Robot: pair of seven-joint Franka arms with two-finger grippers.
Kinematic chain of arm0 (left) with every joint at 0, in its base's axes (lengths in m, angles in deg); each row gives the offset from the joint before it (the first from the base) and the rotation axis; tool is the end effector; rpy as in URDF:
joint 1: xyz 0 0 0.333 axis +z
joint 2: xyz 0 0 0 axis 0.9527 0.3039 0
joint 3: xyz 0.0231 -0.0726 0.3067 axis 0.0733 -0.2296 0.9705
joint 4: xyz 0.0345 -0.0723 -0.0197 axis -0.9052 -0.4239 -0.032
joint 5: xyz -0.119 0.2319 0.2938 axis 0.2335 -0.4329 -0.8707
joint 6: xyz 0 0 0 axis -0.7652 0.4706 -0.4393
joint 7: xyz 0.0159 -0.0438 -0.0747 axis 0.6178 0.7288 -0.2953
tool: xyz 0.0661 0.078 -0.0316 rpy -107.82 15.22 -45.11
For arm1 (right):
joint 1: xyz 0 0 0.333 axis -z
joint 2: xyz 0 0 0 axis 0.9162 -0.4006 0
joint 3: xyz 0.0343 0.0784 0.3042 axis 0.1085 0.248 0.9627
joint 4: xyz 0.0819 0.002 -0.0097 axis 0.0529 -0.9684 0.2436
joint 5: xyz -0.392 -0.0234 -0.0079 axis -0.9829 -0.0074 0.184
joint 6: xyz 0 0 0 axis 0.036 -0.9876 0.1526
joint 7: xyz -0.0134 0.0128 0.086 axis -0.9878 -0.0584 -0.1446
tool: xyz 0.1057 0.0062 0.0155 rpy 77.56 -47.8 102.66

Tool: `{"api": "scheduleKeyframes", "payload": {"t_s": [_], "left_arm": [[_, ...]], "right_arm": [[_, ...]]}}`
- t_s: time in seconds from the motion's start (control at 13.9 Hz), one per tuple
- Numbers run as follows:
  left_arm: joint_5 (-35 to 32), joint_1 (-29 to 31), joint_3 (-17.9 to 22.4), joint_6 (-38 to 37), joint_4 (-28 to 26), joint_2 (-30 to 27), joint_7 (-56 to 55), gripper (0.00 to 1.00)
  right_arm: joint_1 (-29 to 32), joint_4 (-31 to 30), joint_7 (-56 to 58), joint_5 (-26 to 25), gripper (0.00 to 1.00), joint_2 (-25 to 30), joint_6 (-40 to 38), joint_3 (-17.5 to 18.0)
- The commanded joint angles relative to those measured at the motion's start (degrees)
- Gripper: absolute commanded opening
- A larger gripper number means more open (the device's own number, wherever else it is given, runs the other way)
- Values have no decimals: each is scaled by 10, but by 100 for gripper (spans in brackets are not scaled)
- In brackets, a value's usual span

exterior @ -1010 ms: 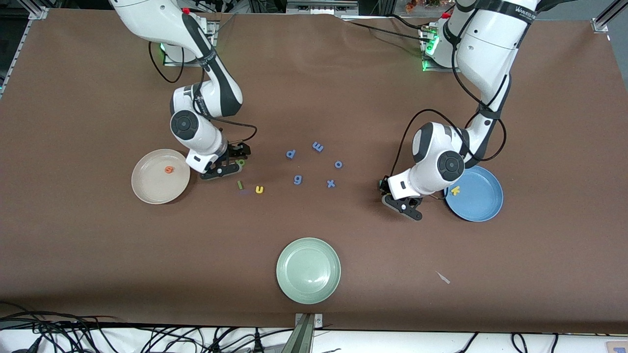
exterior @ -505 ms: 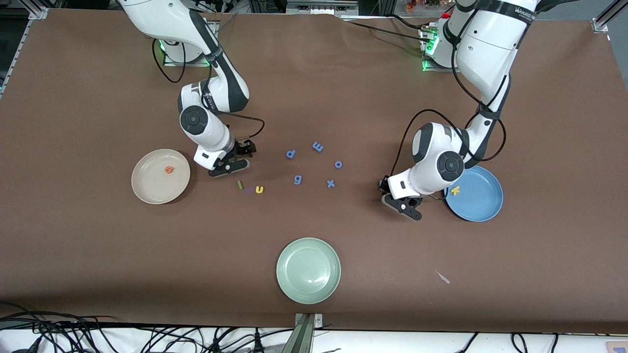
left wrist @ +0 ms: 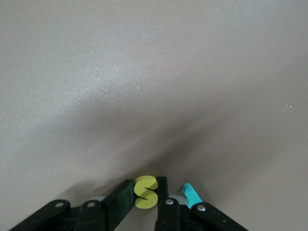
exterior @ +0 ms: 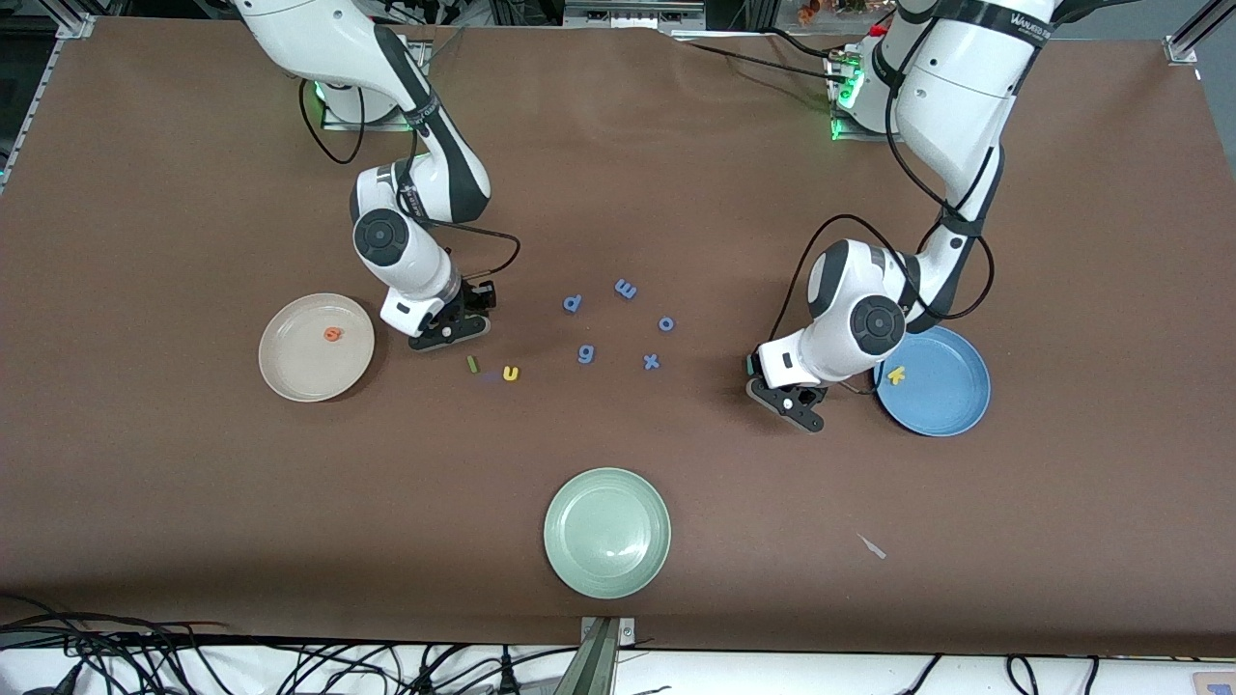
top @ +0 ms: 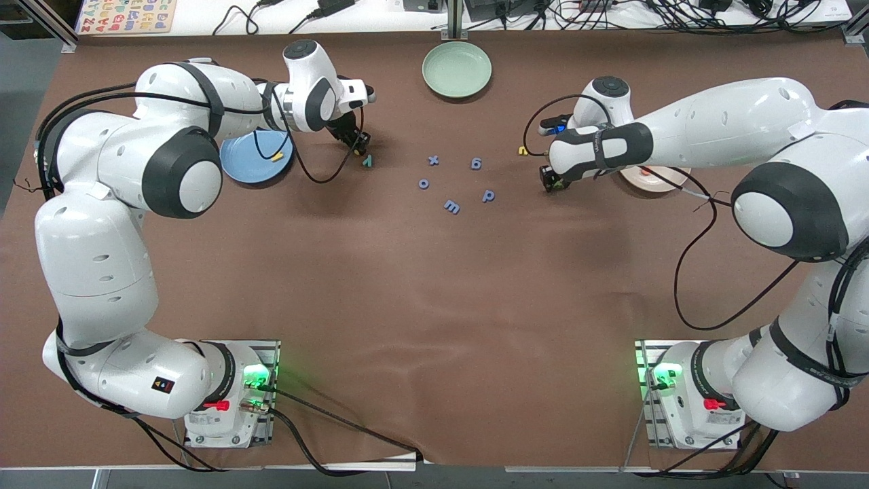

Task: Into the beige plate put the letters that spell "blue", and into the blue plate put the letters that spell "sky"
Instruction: 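Drop the green a on the white plate while the left gripper drops s in blue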

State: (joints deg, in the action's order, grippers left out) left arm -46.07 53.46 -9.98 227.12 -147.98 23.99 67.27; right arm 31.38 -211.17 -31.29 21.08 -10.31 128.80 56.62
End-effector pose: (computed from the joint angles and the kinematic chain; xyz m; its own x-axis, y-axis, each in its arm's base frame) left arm 0.6018 -0.2312 0.1685 0.8613 -0.5070 0.0317 -0.5048 -0.8473 0.1651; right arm 0.4932 0.2491 0.1748 0.9592 0.2780 -0.0523 0.2737 -0.9587 -0.0770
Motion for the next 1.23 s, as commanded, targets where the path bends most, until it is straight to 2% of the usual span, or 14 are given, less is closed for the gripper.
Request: {"api": "scheduleKeyframes", "payload": {"t_s": [0.0, 0.14, 0.29, 0.36, 0.51, 0.65, 0.72, 0.79, 0.87, 0.94, 1.15], "left_arm": [[-13, 0, 9, -1, 0, -6, 2, 8], [-16, 43, 8, -11, -3, -43, 2, 6], [-16, 90, 5, -76, -6, -77, 22, 6], [-16, 114, 5, -102, -13, -93, 62, 6], [-17, 163, 5, -110, -40, -116, 168, 6], [-22, 204, 8, -110, -84, -128, 225, 6], [-23, 210, 9, -110, -94, -129, 229, 11], [-24, 211, 9, -108, -100, -129, 229, 31], [-35, 210, 9, -106, -100, -128, 226, 67], [-41, 208, 9, -106, -96, -128, 221, 78], [-29, 185, 1, -90, -87, -120, 185, 75]], "right_arm": [[-6, -5, 8, 6, 22, -1, 10, -1], [-7, -5, 8, 6, 14, -7, 22, -1], [-9, -5, 8, 6, 13, -7, 23, -1], [-9, -4, 9, 6, 12, -7, 23, -1], [-9, -2, 8, 6, 9, -7, 23, -1], [-9, 1, 9, 6, 5, -4, 19, -1], [-9, 2, 9, 6, 4, -2, 13, -3], [-7, 10, 10, 6, 3, 3, -8, -8], [-7, 26, 10, 6, 3, 10, -50, -21], [-7, 47, 10, 6, 2, 15, -94, -30], [-7, 65, 29, 5, 2, 26, -145, -59]]}}
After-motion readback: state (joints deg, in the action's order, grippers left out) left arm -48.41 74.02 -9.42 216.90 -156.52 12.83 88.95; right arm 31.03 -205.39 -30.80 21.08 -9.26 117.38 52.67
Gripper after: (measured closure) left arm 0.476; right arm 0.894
